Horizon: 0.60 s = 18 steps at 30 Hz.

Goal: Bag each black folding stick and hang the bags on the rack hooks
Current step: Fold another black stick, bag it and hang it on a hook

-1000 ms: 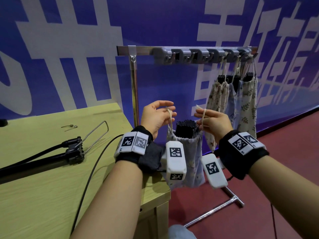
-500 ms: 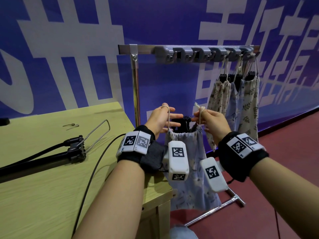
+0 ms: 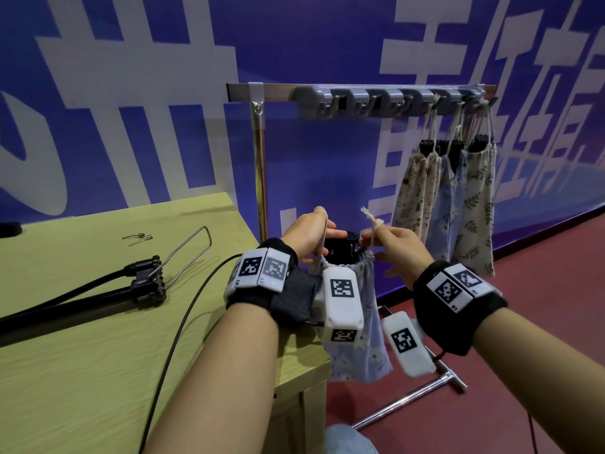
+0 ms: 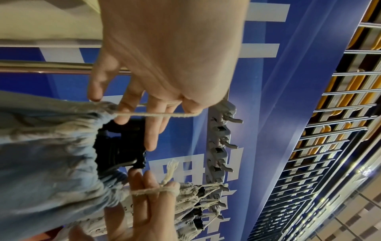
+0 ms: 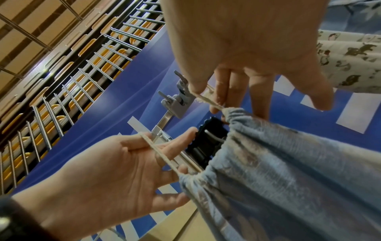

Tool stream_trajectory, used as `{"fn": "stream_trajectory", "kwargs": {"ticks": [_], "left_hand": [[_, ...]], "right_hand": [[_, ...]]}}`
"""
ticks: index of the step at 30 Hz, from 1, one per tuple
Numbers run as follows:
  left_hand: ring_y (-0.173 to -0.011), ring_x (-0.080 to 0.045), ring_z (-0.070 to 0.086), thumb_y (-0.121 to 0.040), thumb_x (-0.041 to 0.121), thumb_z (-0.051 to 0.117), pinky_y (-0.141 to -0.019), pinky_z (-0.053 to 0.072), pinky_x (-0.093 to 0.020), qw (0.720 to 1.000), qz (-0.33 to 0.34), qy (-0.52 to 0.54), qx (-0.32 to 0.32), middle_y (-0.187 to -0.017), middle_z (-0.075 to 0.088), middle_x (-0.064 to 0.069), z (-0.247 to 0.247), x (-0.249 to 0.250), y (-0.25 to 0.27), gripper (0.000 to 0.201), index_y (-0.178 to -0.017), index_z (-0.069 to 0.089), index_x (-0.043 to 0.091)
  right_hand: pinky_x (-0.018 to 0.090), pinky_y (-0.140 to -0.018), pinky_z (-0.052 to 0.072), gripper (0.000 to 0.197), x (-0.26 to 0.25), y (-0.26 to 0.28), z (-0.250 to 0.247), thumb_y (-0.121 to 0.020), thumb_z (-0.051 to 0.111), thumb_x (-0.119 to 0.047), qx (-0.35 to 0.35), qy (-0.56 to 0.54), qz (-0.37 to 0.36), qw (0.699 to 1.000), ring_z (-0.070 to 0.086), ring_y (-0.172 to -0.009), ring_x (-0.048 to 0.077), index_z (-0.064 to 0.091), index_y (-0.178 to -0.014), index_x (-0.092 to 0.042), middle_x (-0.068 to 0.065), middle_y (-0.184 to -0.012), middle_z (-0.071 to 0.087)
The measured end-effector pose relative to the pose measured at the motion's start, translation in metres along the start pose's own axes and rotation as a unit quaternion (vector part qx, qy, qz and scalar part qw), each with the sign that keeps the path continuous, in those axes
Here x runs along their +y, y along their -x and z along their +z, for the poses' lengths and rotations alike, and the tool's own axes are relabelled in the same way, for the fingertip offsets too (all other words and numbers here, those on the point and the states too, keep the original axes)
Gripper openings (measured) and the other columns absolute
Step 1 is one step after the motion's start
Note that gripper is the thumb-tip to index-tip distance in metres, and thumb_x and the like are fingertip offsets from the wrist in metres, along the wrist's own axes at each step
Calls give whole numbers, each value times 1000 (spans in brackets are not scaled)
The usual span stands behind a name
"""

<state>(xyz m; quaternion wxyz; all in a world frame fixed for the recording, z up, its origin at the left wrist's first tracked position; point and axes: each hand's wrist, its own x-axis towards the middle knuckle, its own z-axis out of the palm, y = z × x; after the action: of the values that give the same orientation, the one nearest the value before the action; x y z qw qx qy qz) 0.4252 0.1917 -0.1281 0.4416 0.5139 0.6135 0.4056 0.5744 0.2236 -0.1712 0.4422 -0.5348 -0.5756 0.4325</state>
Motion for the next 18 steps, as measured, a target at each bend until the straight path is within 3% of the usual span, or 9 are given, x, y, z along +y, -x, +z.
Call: {"fn": "stream_trajectory", "kwargs": {"ticks": [6, 9, 12, 16, 18], "left_hand": [[-58, -15, 36, -101, 35, 18, -65, 37, -26, 1000, -17, -3, 9, -106, 69, 6, -1, -2, -5, 37, -112, 45, 11], [-58, -15, 33, -100, 32, 18, -61, 34, -26, 999, 0, -5, 35, -110, 70, 1, -2, -3, -7, 42, -124, 42, 7], [-56, -16, 34, -97, 26, 22, -56, 30, -25, 999, 0, -14, 35, -109, 70, 0, -3, -3, -8, 43, -130, 39, 6], [-56, -14, 35, -96, 23, 27, -55, 28, -26, 999, -2, -13, 29, -109, 71, -1, -2, -3, -7, 27, -99, 52, 14], [-56, -13, 37, -95, 20, 28, -55, 29, -27, 999, -8, -11, 34, -108, 71, -1, -2, -4, -7, 26, -97, 53, 14]], "right_hand": [[27, -61, 40, 33, 0, 0, 5, -99, 38, -41, -10, 0, -12, 1000, 56, -80, 9, 64, -101, -22, -5, -101, 64], [26, -59, 42, 33, -1, 1, 9, -100, 36, -39, -17, -18, -26, 999, 56, -93, 15, 65, -104, -24, -4, -107, 62], [26, -57, 42, 36, -2, 2, 11, -101, 34, -38, -29, -13, -31, 999, 56, -95, 15, 66, -106, -23, -3, -109, 63], [26, -57, 43, 41, -2, 1, 11, -101, 32, -38, -30, -10, -22, 999, 54, -79, 9, 66, -110, -17, -3, -103, 63], [27, -59, 45, 42, -2, 0, 10, -101, 32, -37, -31, -11, -15, 999, 54, -77, 8, 67, -109, -14, -1, -105, 64]]}}
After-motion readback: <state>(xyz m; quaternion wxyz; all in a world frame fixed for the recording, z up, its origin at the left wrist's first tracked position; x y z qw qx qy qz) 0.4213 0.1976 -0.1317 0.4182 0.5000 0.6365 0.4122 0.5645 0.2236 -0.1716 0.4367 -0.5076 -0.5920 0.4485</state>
